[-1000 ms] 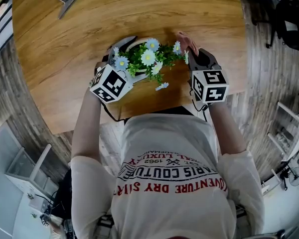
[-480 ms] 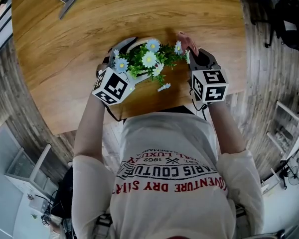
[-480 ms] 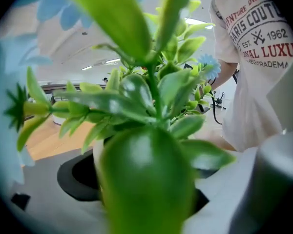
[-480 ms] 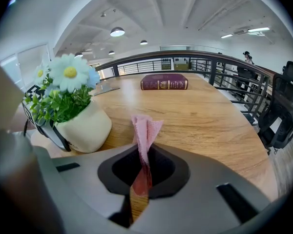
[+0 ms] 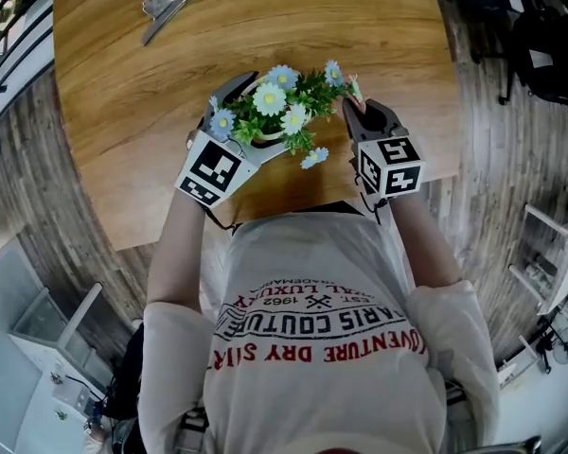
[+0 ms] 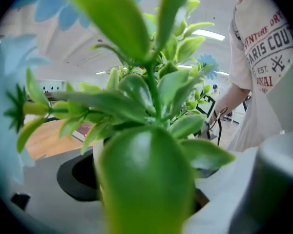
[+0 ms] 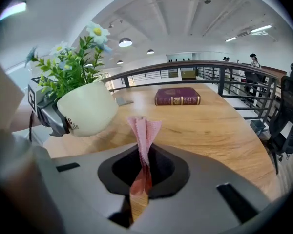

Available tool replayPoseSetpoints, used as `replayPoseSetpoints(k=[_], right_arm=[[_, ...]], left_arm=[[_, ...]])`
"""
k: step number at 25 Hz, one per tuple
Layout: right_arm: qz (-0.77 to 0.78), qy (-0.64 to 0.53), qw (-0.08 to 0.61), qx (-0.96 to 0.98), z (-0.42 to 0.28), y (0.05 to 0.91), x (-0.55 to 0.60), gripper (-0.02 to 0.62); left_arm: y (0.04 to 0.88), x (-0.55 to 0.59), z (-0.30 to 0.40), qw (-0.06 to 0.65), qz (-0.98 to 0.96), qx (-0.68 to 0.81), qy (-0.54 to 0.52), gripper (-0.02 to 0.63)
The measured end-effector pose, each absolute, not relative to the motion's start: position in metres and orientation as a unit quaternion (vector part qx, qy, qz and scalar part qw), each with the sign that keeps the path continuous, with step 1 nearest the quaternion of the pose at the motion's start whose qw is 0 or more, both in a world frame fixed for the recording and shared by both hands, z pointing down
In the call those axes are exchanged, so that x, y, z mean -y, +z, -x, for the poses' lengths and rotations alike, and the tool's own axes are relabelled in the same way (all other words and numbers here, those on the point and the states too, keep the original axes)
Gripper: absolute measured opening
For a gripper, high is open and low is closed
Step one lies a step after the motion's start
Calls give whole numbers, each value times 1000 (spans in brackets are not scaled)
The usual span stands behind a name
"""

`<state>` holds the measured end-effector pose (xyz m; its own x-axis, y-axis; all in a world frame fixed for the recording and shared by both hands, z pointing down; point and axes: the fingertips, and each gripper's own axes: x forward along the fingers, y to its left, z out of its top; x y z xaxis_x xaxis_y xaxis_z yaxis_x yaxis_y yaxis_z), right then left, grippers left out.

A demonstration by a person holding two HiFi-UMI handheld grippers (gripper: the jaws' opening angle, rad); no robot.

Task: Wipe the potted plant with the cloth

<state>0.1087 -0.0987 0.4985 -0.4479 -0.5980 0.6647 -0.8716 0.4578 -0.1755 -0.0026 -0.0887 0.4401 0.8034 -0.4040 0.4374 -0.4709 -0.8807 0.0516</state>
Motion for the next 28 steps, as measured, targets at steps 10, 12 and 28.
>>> replayPoseSetpoints(k=[10,12,28], right_arm=[[-370,137,154,906,-25,407,87,40],[-350,106,149,919,-14,397,80,40],[-281,12,142,949,35,366,47,38]], left_arm=[[365,88,26,78,-955,205,198,523],[355,82,28,75,-959,190,198,523],[327,49,31,70,-972,111,196,523]])
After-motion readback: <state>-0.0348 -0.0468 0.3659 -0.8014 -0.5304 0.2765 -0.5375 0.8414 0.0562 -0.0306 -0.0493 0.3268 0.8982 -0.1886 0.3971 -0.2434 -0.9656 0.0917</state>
